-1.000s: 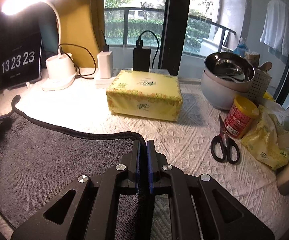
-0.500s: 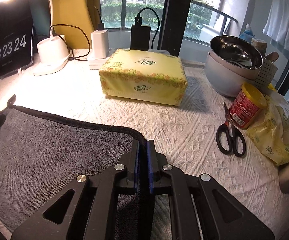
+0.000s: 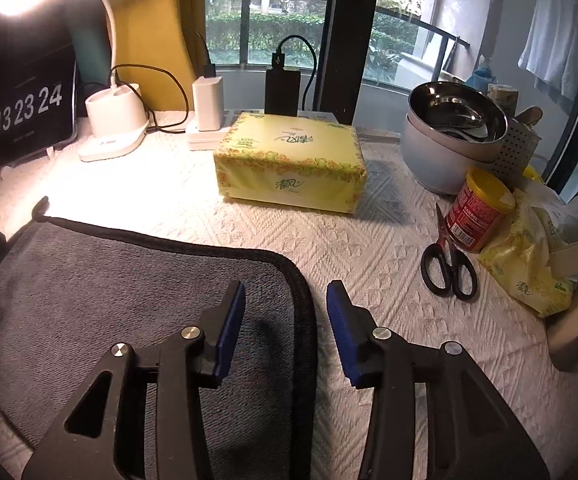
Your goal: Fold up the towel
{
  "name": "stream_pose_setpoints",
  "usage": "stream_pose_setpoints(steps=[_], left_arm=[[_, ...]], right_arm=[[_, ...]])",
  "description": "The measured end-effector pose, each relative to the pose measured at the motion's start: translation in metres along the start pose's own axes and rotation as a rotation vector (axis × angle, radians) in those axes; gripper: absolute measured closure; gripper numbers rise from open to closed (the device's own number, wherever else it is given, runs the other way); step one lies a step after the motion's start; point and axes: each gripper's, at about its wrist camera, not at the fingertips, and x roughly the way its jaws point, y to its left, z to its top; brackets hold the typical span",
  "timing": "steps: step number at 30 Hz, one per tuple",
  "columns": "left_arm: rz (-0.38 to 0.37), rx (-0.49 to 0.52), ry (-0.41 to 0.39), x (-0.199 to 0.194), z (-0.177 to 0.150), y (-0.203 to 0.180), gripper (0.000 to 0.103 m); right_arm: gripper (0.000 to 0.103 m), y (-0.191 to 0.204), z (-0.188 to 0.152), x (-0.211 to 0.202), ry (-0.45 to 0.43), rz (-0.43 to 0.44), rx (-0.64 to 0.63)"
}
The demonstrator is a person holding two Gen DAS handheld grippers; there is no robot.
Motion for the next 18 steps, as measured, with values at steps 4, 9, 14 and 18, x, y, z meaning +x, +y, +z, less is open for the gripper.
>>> stream_pose_setpoints(steps=[4,9,14,18], left_arm=[[-0.007,0.0,-0.016,-0.014,-0.004,-0.001,0.027],[-0.019,-0.008,-0.031,-0.033,-0.009,-0.002,0.027],[-0.031,-0.002,-0.042,-0.049,-0.015,-0.006,0.027],[-0.039,0.001,-0.054,-0.062,-0.019,-0.008,0.027]], right_arm=[[0.058,0.001,-0.003,-0.012,-0.013,0.001,0.001],[0.058,0.001,-0.008,-0.029,-0.024,0.001,0.008],[0.058,0.003,-0.013,-0.045,-0.036,0.002,0.011],[0.058,0.005,-0.017,-0.059,-0.05,0.002,0.011]])
